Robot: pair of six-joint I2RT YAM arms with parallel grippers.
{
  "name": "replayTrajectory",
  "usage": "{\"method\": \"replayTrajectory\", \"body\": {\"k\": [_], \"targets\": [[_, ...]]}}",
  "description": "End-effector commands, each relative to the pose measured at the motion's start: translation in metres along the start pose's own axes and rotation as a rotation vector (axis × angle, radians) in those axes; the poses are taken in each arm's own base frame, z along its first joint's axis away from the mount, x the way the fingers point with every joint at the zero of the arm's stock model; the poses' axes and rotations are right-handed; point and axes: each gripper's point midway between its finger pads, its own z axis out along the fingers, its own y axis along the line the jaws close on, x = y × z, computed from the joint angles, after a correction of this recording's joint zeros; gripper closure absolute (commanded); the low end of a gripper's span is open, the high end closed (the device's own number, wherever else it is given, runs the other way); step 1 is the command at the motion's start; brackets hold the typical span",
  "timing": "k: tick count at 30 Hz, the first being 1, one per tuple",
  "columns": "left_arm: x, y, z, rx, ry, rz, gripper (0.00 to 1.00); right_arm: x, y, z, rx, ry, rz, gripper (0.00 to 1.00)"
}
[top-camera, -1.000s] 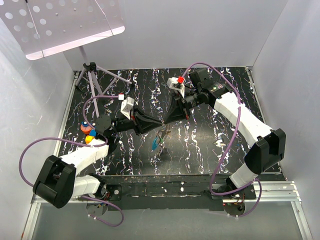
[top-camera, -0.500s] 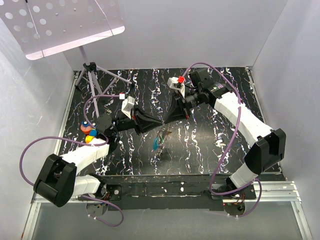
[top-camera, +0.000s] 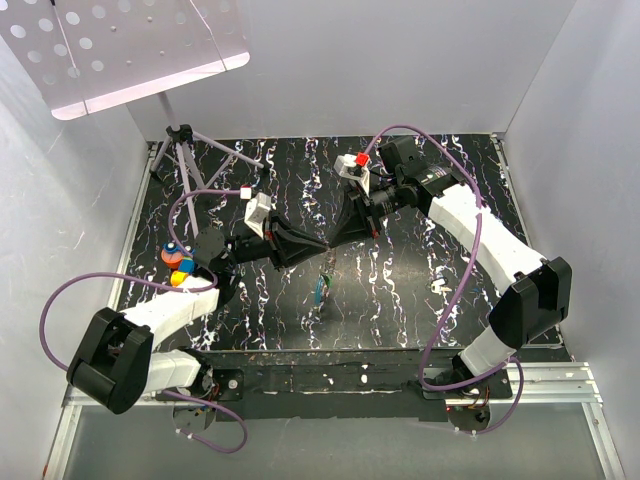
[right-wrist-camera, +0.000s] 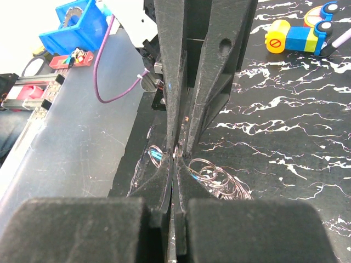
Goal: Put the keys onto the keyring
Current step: Adjust the keyring.
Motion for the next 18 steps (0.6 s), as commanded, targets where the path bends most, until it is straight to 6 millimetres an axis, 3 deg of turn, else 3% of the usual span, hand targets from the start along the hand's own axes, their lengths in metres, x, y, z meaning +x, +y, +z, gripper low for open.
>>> {"method": "replayTrajectory", "body": {"k": [1, 6, 13, 15, 18], "targets": [[-0.0107, -0.0025, 0.0076, 0.017, -0.012, 0.029, 0.89, -0.0153, 0.0174, 0.0006, -0.051, -0.032, -0.047, 0.99], [-0.0101, 0.001, 0.0093, 0.003, -0.006, 0.023, 1.0, -0.0148, 0.0178, 0.0011, -0.053, -0.032, -0.043, 0.99], [-0.0047, 0.0032, 0.0071, -0.025, 0.025, 0.035, 1.0, -0.0156, 0.0177, 0.001, -0.051, -0.031, -0.046, 0.99], [-0.0038, 0.0038, 0.0059, -0.033, 0.027, 0.031, 0.86, -0.0156, 0.0178, 0.001, -0.051, -0.031, -0.044, 0.99], [-0.0027, 0.0024, 0.0052, -0.03, 0.025, 0.028, 0.83, -0.0155, 0.0171, 0.0011, -0.051, -0.031, -0.046, 0.99]]}}
